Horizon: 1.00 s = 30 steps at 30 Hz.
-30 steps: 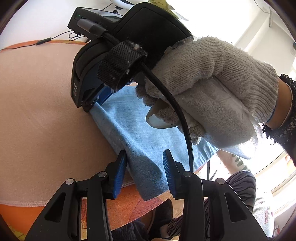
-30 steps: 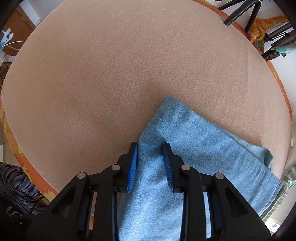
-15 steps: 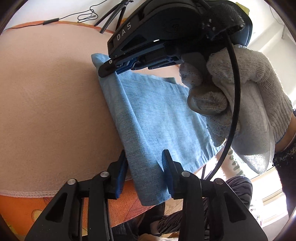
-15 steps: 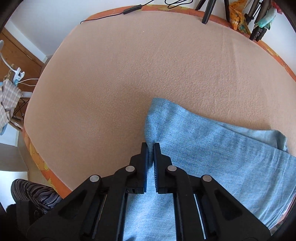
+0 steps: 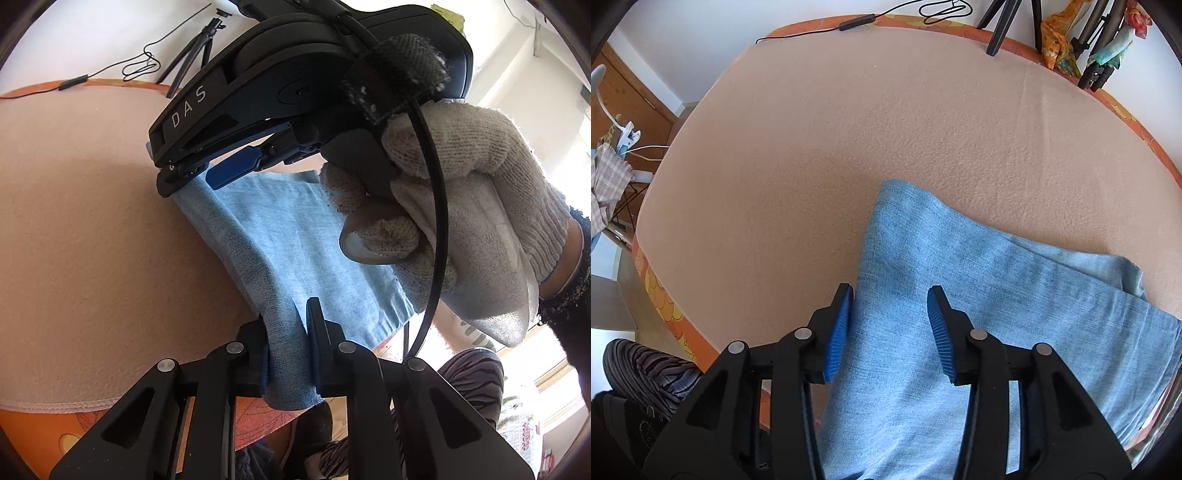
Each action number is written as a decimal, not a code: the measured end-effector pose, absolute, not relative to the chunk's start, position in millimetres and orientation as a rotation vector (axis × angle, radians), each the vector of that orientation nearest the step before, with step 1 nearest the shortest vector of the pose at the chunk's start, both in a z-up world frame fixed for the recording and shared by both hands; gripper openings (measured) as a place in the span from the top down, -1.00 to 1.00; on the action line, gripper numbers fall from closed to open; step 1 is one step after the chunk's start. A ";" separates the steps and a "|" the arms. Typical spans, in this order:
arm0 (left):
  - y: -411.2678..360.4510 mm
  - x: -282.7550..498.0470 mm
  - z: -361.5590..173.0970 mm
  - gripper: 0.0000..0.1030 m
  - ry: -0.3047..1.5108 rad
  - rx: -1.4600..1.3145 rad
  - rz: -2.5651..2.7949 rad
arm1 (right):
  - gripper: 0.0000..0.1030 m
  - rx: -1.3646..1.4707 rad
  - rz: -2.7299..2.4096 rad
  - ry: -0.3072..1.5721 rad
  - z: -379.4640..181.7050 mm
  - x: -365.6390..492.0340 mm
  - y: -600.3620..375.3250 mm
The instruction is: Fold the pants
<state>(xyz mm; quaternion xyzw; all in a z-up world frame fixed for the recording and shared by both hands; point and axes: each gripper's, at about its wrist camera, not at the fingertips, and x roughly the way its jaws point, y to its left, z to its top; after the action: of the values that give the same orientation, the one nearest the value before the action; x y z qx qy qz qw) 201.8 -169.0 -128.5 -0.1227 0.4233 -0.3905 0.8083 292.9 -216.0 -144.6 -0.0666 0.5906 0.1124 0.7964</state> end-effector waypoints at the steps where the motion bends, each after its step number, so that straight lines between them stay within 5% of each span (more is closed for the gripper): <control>1: -169.6 201.0 -127.4 0.72 0.900 -0.255 -0.836 | 0.15 -0.147 0.243 1.267 -145.2 291.3 -216.9; 3: -193.0 185.9 -135.9 0.72 0.891 -0.247 -0.840 | 0.19 -0.152 0.242 1.253 -145.8 287.9 -220.1; 6: -200.9 184.2 -135.0 0.73 0.885 -0.241 -0.840 | 0.61 -0.085 0.257 1.228 -144.6 285.7 -232.5; 9: -199.0 180.1 -135.8 0.74 0.881 -0.233 -0.845 | 0.76 0.005 0.275 1.175 -138.3 278.8 -249.8; 30: -249.6 159.1 -102.6 0.76 0.793 -0.179 -0.947 | 0.86 0.446 0.363 0.887 -90.0 238.4 -356.0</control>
<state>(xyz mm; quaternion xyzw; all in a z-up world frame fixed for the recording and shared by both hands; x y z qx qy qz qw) 159.1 -249.6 -102.6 -0.0837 0.3711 -0.4436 0.8115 238.4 -356.0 -90.0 0.2125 0.4233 0.1733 0.8635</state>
